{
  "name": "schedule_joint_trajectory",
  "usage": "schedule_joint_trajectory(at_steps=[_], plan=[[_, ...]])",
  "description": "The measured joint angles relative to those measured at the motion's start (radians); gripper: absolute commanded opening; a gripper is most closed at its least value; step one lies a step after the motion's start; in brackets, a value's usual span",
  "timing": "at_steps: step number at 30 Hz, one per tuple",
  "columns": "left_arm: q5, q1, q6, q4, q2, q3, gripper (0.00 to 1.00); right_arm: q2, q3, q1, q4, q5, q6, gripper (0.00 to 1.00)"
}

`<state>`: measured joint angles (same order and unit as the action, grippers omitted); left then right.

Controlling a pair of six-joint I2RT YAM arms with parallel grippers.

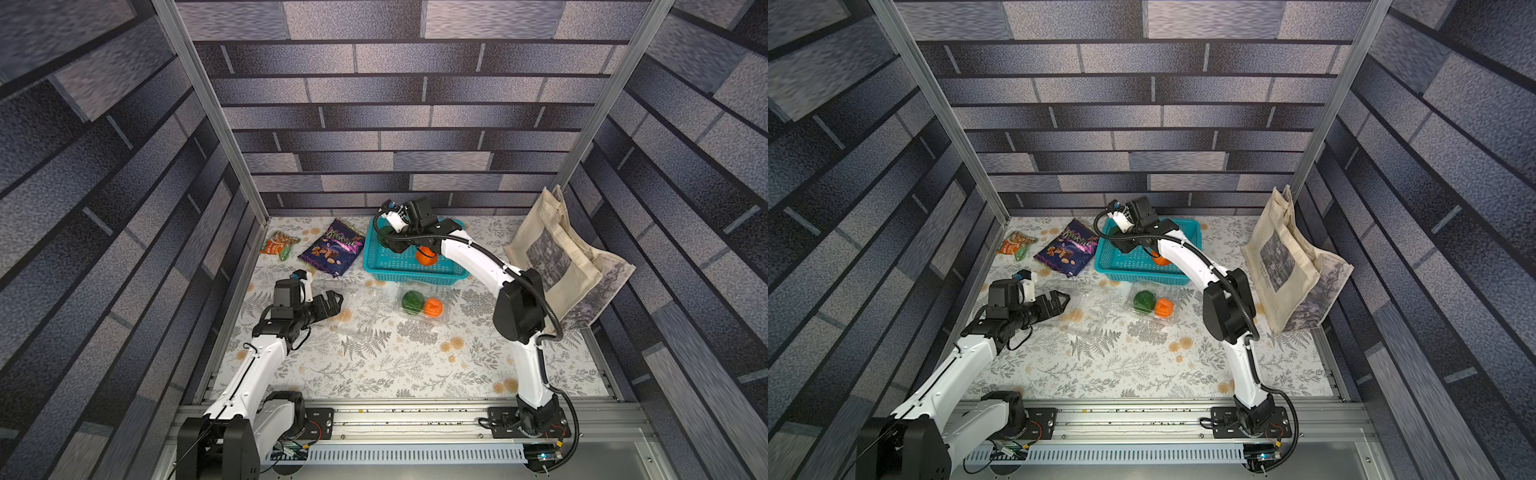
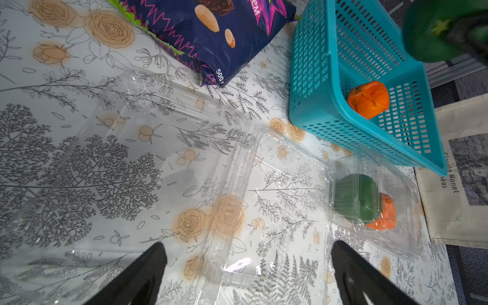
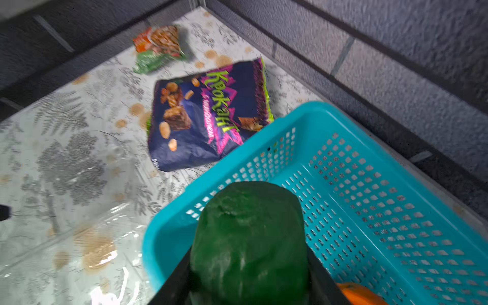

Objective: Take oranges out of containers
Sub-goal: Place the orange in the basket.

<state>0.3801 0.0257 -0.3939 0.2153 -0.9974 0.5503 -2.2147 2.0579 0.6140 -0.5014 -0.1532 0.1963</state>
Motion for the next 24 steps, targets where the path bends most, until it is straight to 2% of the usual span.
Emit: schedule_joint_trajectory(at_steps=[5,9,12,15,18,21,24], plan=[[-0.011,0.007,0.0,0.002,0.023,0.0,1.0,-0.165,0.132,-0.016,-0.08,-0.007,0.004,0.48],[-0.02,0.024,0.0,0.011,0.021,0.001,1.0,-0.19,0.15,-0.014,-0.11,-0.013,0.007,0.73],[-0.026,0.041,0.0,0.024,0.013,0.013,1.0,-0.19,0.162,-0.014,-0.117,-0.012,0.004,0.78],[-0.047,0.066,0.001,0.038,-0.001,0.038,1.0,-0.183,0.153,-0.014,-0.113,-0.003,0.003,0.78],[-0.08,0.115,0.008,0.058,-0.019,0.08,1.0,-0.123,0.066,-0.013,-0.101,0.01,-0.001,0.76],[-0.117,0.198,0.032,0.084,-0.047,0.152,1.0,0.037,-0.129,-0.011,-0.067,0.024,-0.019,0.71],[-0.129,0.274,0.064,0.09,-0.111,0.263,1.0,0.291,-0.356,-0.011,-0.023,0.05,-0.053,0.55]])
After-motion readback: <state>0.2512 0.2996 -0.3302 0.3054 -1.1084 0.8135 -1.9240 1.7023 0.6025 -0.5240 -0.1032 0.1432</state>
